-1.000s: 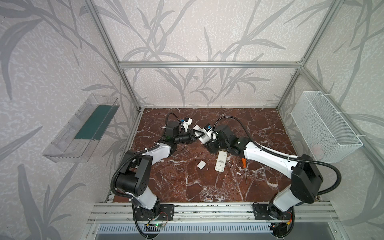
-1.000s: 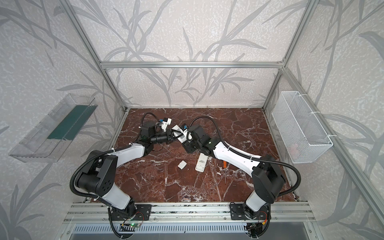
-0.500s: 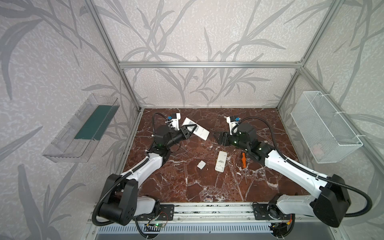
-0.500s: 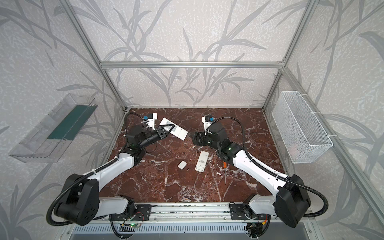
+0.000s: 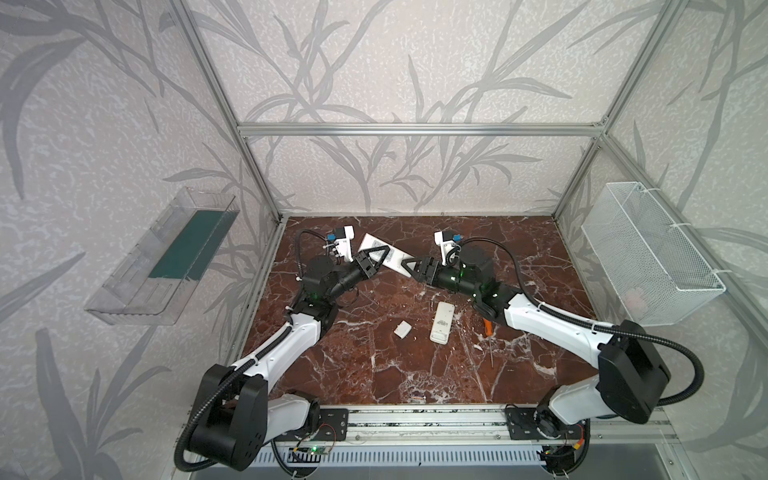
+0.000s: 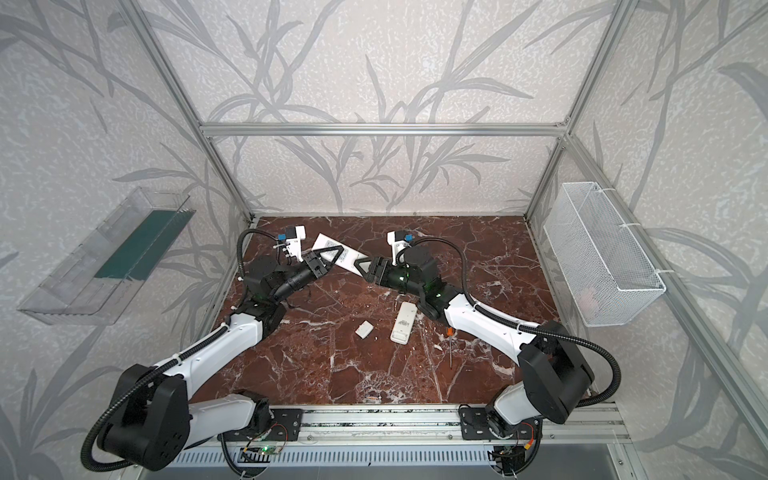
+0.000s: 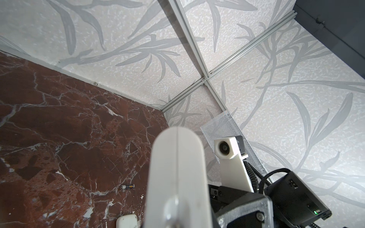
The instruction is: Unload the batteries from the remote control
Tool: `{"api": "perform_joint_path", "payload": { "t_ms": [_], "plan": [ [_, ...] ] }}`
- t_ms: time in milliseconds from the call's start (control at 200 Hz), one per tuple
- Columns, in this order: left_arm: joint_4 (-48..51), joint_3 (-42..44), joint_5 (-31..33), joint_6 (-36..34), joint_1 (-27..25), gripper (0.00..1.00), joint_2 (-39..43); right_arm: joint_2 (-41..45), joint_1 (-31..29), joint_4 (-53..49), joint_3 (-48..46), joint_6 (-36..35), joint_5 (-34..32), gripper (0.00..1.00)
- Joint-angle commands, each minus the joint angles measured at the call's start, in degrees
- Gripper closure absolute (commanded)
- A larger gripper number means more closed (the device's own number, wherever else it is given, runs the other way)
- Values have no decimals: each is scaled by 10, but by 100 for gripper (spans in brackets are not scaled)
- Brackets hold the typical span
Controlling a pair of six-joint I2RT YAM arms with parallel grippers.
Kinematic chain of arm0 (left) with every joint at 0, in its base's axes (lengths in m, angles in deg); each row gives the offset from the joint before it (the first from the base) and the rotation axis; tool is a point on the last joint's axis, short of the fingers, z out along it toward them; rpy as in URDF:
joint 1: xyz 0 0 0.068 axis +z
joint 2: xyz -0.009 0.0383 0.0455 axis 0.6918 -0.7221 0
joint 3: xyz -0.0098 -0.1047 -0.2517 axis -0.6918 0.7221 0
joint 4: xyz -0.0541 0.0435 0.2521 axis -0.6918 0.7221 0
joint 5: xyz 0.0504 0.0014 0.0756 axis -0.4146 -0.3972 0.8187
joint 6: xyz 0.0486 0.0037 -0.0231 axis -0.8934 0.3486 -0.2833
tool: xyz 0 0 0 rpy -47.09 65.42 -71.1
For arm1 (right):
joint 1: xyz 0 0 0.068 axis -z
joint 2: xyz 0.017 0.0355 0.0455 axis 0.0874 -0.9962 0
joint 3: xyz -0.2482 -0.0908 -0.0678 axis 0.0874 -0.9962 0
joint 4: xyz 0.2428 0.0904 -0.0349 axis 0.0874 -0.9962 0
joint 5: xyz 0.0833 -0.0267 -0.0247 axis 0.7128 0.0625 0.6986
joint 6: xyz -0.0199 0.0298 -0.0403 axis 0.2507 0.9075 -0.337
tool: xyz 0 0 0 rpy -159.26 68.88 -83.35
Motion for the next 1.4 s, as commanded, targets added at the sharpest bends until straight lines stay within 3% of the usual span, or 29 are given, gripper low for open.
{"api": "perform_joint_path", "payload": {
  "t_ms": [0, 345, 475, 550, 600, 1060, 1400],
  "plan": [
    [-69, -2, -2, 39, 0, 91, 8, -12, -1, 58, 8, 24, 9, 39],
    [-83, 8, -2, 49, 0, 91, 13, -43, 0, 88, 13, 45, 13, 71],
    [-78, 6, -2, 44, 0, 92, 12, -44, 0, 89, 8, 47, 12, 71],
    [-78, 7, -2, 43, 0, 91, 11, -44, 1, 89, 8, 49, 10, 59],
    [-78, 7, -2, 43, 0, 92, 10, -43, 1, 89, 7, 50, 10, 56],
    [-60, 47, 11, 24, 1, 92, -25, -73, 21, 140, -48, 84, 11, 58],
    [-217, 109, 18, 43, -3, 94, -176, -218, 34, 253, -84, 92, 47, 63]
  ]
}}
